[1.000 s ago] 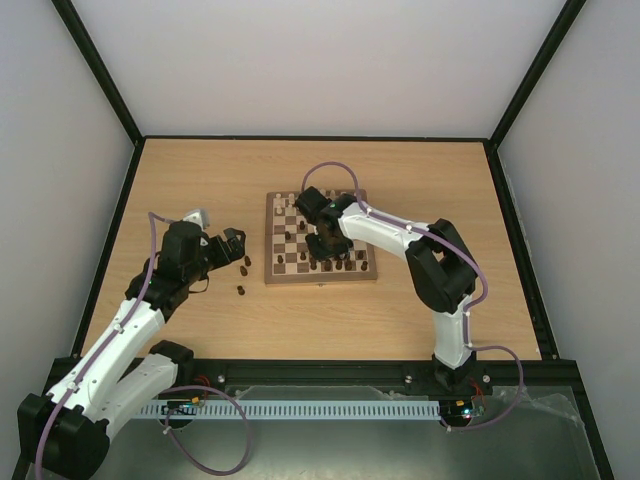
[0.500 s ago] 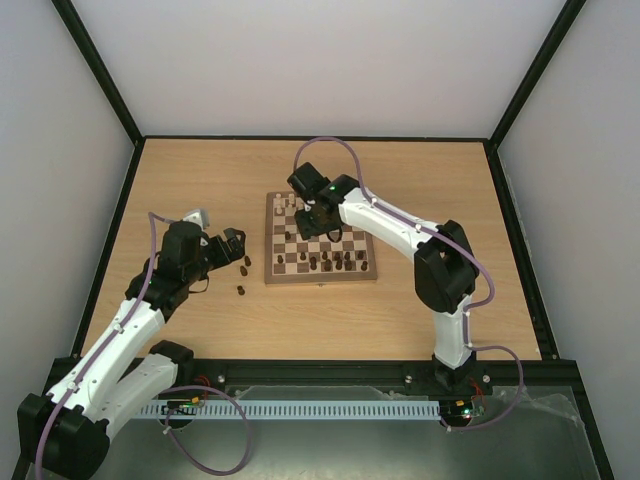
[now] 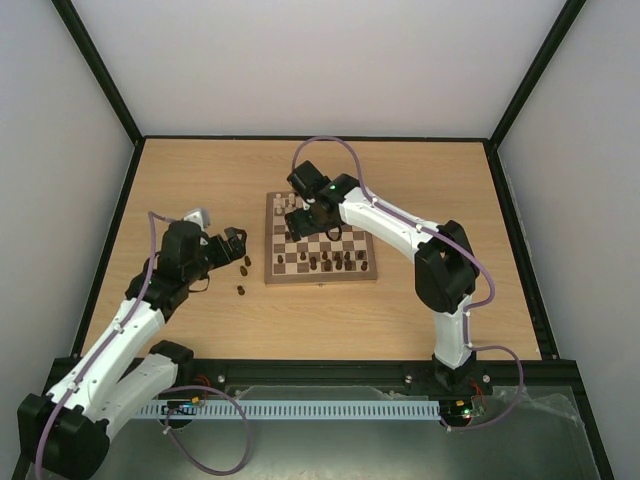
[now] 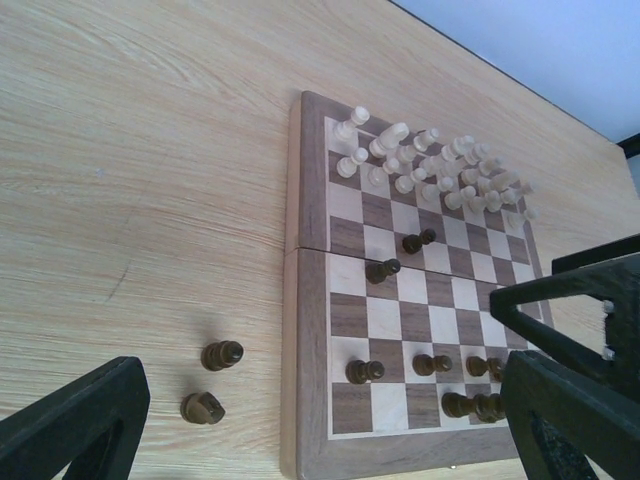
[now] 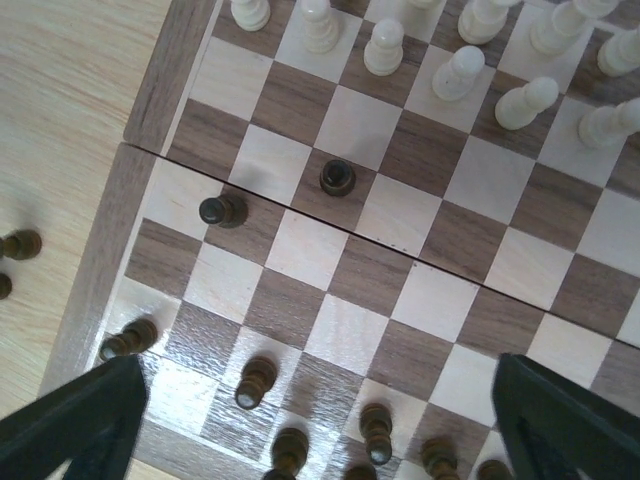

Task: Set up the chess pieces on the board
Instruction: Pick up the chess piece from the chessboard.

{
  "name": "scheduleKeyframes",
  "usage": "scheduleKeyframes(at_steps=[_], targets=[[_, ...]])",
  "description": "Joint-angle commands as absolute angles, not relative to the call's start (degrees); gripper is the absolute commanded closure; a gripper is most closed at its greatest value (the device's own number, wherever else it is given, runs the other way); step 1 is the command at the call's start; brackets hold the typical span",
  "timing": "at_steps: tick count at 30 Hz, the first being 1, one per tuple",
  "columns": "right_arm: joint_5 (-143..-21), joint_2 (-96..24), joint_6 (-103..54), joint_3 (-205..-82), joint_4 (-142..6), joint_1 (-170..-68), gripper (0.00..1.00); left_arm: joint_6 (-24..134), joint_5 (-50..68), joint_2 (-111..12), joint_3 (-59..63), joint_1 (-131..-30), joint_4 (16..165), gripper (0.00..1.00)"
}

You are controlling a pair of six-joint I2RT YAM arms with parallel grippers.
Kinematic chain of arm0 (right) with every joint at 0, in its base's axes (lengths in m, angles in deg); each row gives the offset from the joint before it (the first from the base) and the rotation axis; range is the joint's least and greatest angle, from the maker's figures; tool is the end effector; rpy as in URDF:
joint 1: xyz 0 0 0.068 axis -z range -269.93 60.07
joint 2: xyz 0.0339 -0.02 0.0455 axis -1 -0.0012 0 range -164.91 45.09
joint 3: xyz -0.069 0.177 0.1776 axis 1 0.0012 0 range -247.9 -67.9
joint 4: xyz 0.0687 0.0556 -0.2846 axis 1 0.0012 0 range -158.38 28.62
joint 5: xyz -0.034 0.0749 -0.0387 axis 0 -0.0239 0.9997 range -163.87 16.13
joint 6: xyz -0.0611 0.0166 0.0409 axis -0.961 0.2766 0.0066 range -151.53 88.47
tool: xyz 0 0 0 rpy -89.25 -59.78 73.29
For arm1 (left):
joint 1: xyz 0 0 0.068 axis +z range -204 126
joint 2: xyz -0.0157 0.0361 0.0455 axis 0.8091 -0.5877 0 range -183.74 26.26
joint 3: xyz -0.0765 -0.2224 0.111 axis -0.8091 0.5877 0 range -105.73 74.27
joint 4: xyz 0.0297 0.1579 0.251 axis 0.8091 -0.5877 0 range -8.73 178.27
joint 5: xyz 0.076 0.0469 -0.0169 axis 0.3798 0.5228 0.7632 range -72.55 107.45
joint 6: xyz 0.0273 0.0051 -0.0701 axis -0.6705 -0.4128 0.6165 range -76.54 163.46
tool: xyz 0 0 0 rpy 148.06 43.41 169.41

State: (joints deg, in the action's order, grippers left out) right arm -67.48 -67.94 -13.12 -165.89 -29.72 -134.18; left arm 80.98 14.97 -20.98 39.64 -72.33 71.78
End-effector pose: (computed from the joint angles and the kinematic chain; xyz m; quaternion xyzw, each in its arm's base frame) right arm 0.3552 0.3360 0.2181 -0.1952 0.9286 0.1165 0.2932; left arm 0.2458 -0.0844 0.2274 -0.1329 0.8516 -0.2537 0.4390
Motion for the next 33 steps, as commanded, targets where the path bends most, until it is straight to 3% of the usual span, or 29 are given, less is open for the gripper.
scheduleKeyframes(at_steps=[1,22,29,33], targets=[[-68.50,-66.10,-12.95,-167.00,-28.76,-134.44,0.00,81.25,13.41,-18.66,41.01,-72.03,72.89,0.01],[-62.80,-67.71,-12.57,-173.58,-25.88,-134.27,0.01,80.64,10.95,-19.12,43.28,-72.08,75.53,0.01],[-62.36,-72.56,-12.17,-181.38,-23.40,-133.79,0.33,79.34,12.36,-17.39,42.56,-72.05,74.95,0.01],[-62.65,-77.50,-12.28,-186.81,-20.36,-133.75,0.40,78.80,12.87,-17.47,41.89,-72.07,74.73,0.01]])
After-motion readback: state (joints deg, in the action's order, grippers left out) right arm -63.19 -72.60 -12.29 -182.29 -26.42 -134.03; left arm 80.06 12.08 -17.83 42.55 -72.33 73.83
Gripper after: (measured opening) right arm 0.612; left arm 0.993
